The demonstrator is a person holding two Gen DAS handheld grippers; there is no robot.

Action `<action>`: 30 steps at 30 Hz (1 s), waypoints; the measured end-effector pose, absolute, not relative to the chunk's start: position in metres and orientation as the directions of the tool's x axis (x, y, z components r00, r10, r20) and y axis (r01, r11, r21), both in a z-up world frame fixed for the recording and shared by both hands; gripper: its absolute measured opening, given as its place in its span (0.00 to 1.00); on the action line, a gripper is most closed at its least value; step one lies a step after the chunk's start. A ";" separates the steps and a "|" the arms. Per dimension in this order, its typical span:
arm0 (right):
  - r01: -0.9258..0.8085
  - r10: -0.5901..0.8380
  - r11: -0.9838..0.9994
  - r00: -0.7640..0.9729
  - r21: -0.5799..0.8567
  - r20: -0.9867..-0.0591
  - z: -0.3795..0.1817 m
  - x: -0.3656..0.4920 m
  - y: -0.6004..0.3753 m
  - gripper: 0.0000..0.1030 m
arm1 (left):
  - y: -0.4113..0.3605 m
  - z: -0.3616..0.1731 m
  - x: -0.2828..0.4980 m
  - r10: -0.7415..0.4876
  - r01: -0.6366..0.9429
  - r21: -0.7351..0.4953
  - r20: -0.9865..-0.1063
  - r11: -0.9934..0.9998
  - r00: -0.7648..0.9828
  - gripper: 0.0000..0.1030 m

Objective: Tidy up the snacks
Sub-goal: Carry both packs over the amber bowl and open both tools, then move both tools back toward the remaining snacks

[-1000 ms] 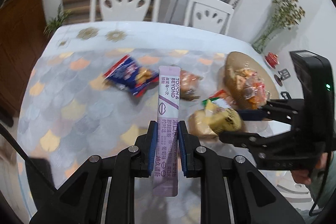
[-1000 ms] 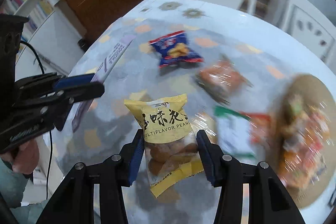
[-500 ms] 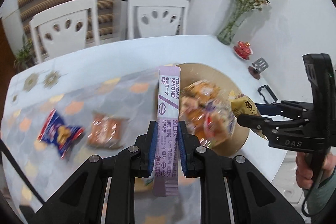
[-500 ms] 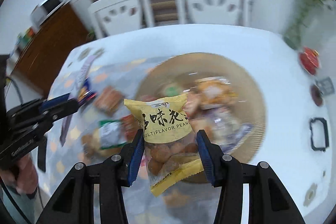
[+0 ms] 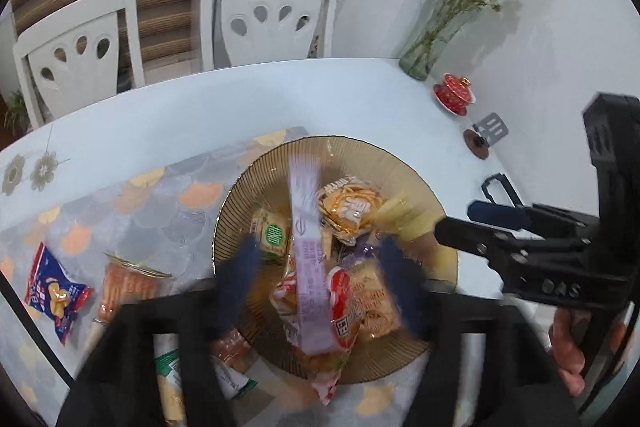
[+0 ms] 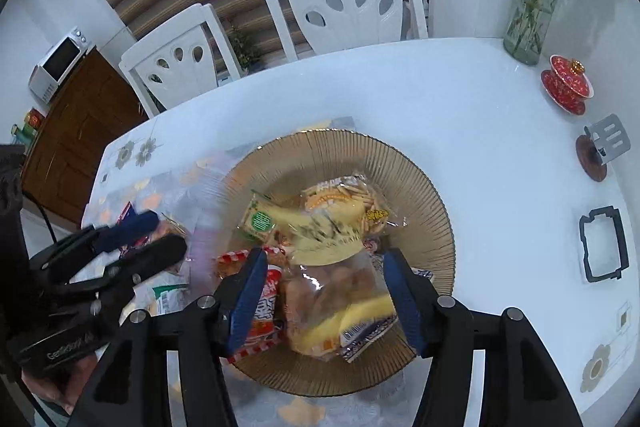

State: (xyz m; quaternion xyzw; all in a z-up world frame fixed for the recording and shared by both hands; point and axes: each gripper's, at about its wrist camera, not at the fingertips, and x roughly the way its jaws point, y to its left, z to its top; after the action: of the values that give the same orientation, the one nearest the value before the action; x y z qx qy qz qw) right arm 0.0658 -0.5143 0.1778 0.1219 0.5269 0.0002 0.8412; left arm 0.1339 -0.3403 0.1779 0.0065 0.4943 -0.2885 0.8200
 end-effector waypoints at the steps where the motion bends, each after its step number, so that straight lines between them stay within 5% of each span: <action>1: 0.123 0.132 0.971 0.446 0.207 -0.885 0.178 0.064 -0.515 0.56 | -0.338 0.178 0.133 -0.476 0.475 -0.286 -0.808 0.832 0.348 0.67; 14: 0.063 0.207 0.966 0.402 0.252 -0.892 0.170 0.042 -0.492 0.57 | -0.244 0.173 0.113 -0.442 0.331 -0.328 -0.817 0.885 0.371 0.67; 30: -0.209 0.317 0.942 0.304 0.262 -0.898 0.160 0.024 -0.328 0.57 | -0.074 0.148 0.088 -0.347 0.109 -0.332 -0.847 0.937 0.403 0.67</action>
State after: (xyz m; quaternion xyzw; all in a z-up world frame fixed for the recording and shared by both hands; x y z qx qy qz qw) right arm 0.0244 -0.3279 0.1596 0.0477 0.5670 0.1630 0.8060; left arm 0.0882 -0.0735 0.1479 -0.1125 0.5288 -0.1373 0.8300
